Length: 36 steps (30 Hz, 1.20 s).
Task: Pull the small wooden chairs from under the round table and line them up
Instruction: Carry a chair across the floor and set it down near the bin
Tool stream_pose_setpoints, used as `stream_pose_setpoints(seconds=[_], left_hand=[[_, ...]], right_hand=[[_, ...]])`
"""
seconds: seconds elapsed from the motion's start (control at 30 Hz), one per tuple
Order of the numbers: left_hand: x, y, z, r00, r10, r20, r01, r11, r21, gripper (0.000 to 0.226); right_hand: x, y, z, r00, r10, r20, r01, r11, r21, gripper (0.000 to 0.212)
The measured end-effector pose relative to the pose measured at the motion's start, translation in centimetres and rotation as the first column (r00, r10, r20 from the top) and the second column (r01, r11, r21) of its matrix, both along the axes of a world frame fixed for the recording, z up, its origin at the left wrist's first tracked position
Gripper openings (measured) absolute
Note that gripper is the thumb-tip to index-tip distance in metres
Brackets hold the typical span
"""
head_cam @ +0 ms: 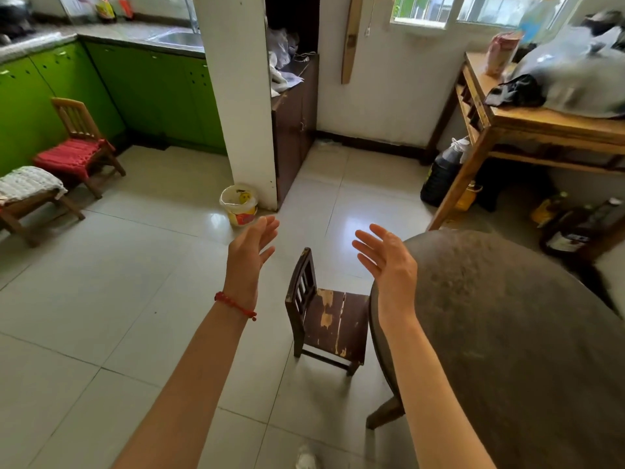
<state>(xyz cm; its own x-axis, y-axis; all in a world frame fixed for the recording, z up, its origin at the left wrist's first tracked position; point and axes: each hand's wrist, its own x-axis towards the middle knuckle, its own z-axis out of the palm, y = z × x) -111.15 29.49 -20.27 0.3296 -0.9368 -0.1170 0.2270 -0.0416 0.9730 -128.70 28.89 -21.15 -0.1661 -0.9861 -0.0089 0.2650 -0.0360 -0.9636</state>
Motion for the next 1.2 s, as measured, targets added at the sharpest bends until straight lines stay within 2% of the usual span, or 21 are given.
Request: stream_pose_setpoints(seconds=[0.33, 0.53, 0.8, 1.1, 1.2], left_hand=[[2.0, -9.1, -2.3, 1.0, 0.02, 0.0, -0.02, 0.996, 0.086, 0.031], [4.1, -15.4, -4.6, 1.0, -0.023, -0.006, 0.024, 0.994, 0.11, 0.033], [7.5, -24.7, -7.9, 0.991, -0.132, -0.003, 0.129, 0.966, 0.225, 0.03], [7.6, -30.5, -15.4, 0.954, -0.294, 0.057, 0.238, 0.861, 0.45, 0.036], [7.0, -31.5, -18.7, 0.932, -0.354, 0.074, 0.266, 0.81, 0.522, 0.036]], right_hand=[[2.5, -9.3, -1.6, 0.999, 0.034, -0.017, -0.033, 0.996, 0.088, 0.031], [4.4, -14.8, -3.4, 0.999, -0.01, -0.032, 0.013, 0.994, 0.11, 0.031], [8.5, -22.7, -6.1, 0.995, -0.09, -0.047, 0.098, 0.972, 0.212, 0.031], [10.2, -25.9, -13.3, 0.976, -0.171, -0.134, 0.214, 0.86, 0.462, 0.027], [10.3, -26.4, -16.6, 0.973, -0.145, -0.18, 0.222, 0.806, 0.549, 0.026]])
